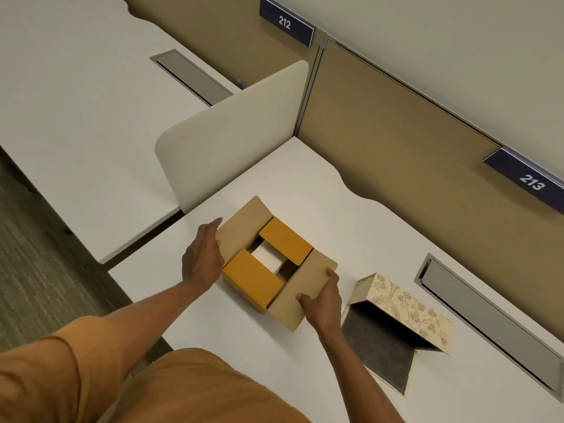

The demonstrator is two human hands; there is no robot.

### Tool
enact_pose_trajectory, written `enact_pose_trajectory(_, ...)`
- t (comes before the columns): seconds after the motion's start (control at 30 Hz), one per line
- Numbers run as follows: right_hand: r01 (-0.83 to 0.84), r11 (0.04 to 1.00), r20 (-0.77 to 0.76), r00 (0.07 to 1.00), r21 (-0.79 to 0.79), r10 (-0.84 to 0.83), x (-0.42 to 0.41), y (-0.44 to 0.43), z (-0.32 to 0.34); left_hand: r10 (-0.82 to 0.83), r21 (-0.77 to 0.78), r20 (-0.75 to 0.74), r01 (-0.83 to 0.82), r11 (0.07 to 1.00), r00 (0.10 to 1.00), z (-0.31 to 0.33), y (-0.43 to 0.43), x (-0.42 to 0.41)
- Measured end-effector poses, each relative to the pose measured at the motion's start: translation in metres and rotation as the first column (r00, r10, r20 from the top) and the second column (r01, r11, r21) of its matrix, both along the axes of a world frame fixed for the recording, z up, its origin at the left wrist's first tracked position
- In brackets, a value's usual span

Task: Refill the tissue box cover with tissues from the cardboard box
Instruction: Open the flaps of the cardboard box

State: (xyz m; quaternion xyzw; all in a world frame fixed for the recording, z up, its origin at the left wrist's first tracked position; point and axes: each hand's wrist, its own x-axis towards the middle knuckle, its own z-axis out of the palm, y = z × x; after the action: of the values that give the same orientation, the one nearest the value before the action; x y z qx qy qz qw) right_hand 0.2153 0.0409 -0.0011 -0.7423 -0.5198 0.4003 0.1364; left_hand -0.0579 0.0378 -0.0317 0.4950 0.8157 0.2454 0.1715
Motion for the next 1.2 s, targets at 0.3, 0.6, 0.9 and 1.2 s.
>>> enact_pose_trajectory(0.3, -0.138, 0.985, 0.106, 0.983, -0.107, 0.149, 0.001, -0.001, -0.01, -0.139, -0.226, -0.009, 0.133, 0.965, 0.99, -0.025, 0.005, 0.009)
enact_pose_trajectory(0.6, -0.309, 0.946, 0.409, 0.854, -0.097, 0.321, -0.003, 0.0, -0.003, -0.124, -0.41, -0.126, 0.063, 0.91, 0.984, -0.018, 0.022, 0.042)
enact_pose_trajectory(0.9, -0.668, 0.744, 0.531, 0.642, 0.034, 0.553, -0.011, 0.023, -0.005, -0.132, -0.433, -0.141, 0.059, 0.899, 0.981, -0.004, 0.031, 0.066)
enact_pose_trajectory(1.2, -0.641, 0.764, 0.441, 0.708, 0.073, 0.552, -0.018, 0.032, 0.015, -0.151, -0.395, 0.054, 0.16, 0.905, 0.987, 0.018, 0.027, 0.053)
